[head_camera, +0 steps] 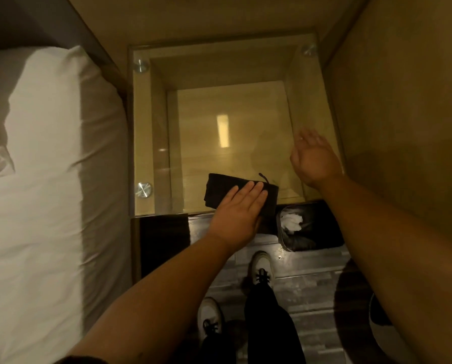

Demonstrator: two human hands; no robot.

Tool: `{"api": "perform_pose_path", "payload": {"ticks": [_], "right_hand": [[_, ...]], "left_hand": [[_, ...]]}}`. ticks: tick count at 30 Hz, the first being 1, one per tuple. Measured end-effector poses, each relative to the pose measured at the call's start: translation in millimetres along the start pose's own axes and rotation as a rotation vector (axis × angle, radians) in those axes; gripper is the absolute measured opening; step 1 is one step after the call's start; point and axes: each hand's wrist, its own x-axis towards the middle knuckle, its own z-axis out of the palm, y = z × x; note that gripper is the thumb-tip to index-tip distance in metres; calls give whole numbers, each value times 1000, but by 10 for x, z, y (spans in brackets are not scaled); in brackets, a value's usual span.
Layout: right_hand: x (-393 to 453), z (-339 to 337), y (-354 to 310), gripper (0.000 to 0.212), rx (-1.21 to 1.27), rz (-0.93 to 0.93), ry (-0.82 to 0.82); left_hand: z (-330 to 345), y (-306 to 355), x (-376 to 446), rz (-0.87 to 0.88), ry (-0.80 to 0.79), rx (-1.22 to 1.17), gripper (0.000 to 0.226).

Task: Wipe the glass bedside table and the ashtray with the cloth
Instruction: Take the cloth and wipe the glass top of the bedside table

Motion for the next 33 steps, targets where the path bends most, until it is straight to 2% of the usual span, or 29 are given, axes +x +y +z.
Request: {"api": "perform_pose_path", "payload": {"ticks": [4,8,12,15,17,21,25,28,31,33], "right_hand": [[-323,81,-116,62,3,33,4],[-596,121,-148,66,13,63,11],[-827,140,-223,53,15,84,17],[-939,150,-256,51,6,87,21],[-997,135,-266,51,2,97,13],[-1155,66,-253,48,-18,74,35],[-1424,14,-223,46,-32,80,27],[-1682,11,-219,50,-40,141,-61],[-1957,-41,-170,53,-22,183,-126],[-2178,-79,-91,53,0,205,-111]], "left_hand": [[-2,-29,-124,24,4,-11,60],[-16,-162,-293,93,14,78,63],[24,-405,-542,133,-2,201,70],[61,-488,-613,169,0,302,76],[27,-501,-559,166,19,334,80],[-150,-553,-387,109,18,319,74],[-213,-481,-452,84,-40,254,67],[-286,-293,-551,66,-82,154,64],[-301,-59,-699,34,-278,16,61],[-302,143,-810,40,-393,30,63]]}}
